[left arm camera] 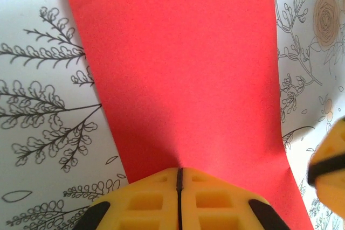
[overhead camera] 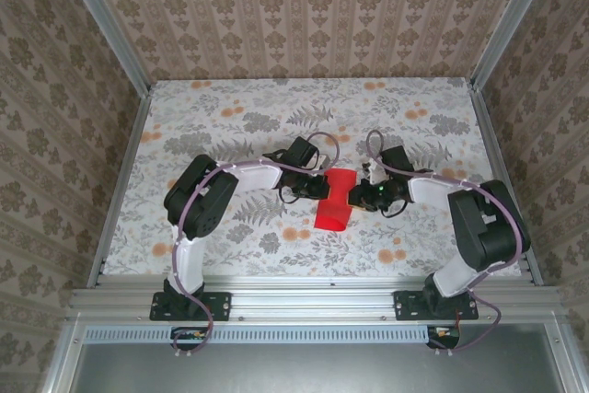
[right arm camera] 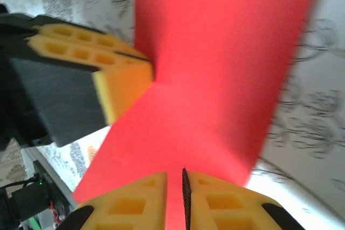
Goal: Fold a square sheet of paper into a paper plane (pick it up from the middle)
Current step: Fold the square sheet of paper in half at the center of the table.
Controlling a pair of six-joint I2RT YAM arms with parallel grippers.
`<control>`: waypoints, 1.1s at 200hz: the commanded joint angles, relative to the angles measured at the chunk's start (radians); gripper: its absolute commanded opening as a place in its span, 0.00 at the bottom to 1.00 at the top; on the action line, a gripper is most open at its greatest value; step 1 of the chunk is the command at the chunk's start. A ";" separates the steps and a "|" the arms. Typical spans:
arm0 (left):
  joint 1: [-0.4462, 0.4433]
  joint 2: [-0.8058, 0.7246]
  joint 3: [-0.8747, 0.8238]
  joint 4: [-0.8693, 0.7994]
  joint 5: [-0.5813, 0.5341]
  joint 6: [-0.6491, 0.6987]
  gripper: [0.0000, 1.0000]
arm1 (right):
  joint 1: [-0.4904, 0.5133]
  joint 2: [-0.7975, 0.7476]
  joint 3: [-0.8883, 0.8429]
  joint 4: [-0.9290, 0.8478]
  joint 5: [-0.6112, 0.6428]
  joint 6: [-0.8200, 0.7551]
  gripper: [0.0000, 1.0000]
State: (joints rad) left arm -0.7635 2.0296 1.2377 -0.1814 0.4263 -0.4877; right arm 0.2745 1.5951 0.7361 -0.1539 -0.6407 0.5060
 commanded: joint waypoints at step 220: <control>0.022 0.098 -0.055 -0.226 -0.127 0.053 0.08 | 0.063 -0.179 -0.130 -0.109 -0.021 0.040 0.21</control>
State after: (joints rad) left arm -0.7631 2.0300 1.2388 -0.1848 0.4263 -0.4690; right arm 0.3309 1.4937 0.5865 -0.2569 -0.6334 0.4725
